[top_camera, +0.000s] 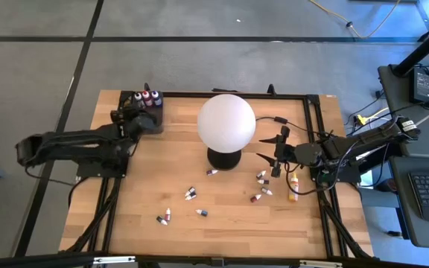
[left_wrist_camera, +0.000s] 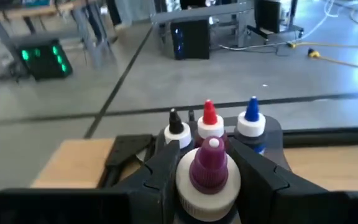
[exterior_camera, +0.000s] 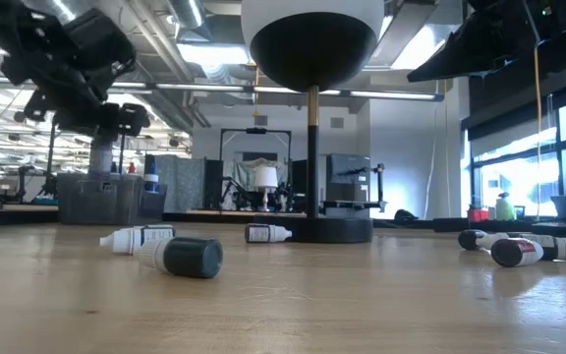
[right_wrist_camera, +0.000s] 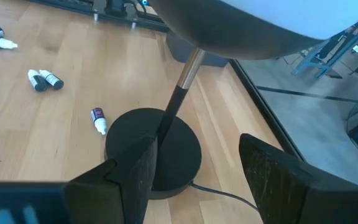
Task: Pick & Place food coloring
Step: Put the big violet food coloring bottle into the black container
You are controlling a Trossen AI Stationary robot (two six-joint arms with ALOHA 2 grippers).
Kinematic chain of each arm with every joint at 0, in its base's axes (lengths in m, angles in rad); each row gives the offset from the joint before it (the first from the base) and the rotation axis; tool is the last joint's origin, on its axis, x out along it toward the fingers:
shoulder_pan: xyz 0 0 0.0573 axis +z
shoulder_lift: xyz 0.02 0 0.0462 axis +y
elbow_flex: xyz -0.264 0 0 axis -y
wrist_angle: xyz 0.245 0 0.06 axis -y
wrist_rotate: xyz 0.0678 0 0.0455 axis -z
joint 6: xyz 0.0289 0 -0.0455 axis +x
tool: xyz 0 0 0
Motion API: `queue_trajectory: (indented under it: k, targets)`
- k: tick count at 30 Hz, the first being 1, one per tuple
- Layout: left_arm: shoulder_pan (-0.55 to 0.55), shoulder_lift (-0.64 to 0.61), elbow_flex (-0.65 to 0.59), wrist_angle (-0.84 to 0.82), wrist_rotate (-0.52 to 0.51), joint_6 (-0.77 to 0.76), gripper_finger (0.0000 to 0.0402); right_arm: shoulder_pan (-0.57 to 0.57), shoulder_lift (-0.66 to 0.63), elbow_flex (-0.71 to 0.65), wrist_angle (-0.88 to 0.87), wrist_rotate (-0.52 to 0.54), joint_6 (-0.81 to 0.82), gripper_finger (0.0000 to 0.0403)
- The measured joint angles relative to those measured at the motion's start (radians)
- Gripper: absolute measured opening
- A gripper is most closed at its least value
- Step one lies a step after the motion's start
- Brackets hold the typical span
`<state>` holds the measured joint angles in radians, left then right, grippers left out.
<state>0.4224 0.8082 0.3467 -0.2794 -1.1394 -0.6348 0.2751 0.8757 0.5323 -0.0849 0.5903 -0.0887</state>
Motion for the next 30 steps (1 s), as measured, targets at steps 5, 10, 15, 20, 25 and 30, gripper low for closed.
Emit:
queue_trajectory:
  k: [5,10,15,20,25,30]
  targets:
    - [0.106,0.009,-0.07,0.256,0.089,0.064,0.0112,-0.001,0.001,0.0,-0.004,0.0,-0.001,0.023]
    - [0.175,0.049,-0.103,0.38,0.101,0.122,0.0117,-0.001,0.001,0.0,-0.004,0.0,-0.002,0.023]
    - [0.217,0.123,-0.112,0.392,0.093,0.091,0.0113,-0.001,0.001,0.0,-0.005,0.0,-0.002,0.0229]
    - [0.224,0.2,-0.112,0.515,0.095,0.106,0.0115,-0.001,0.001,0.0,-0.007,0.0,-0.002,0.0229]
    - [0.224,0.292,-0.112,0.548,0.093,0.061,0.0123,-0.001,0.002,0.0,-0.019,0.0,-0.002,0.0229]
    - [0.224,0.386,-0.112,0.566,0.04,0.019,0.0113,-0.001,0.001,0.0,-0.023,0.0,-0.002,0.0229]
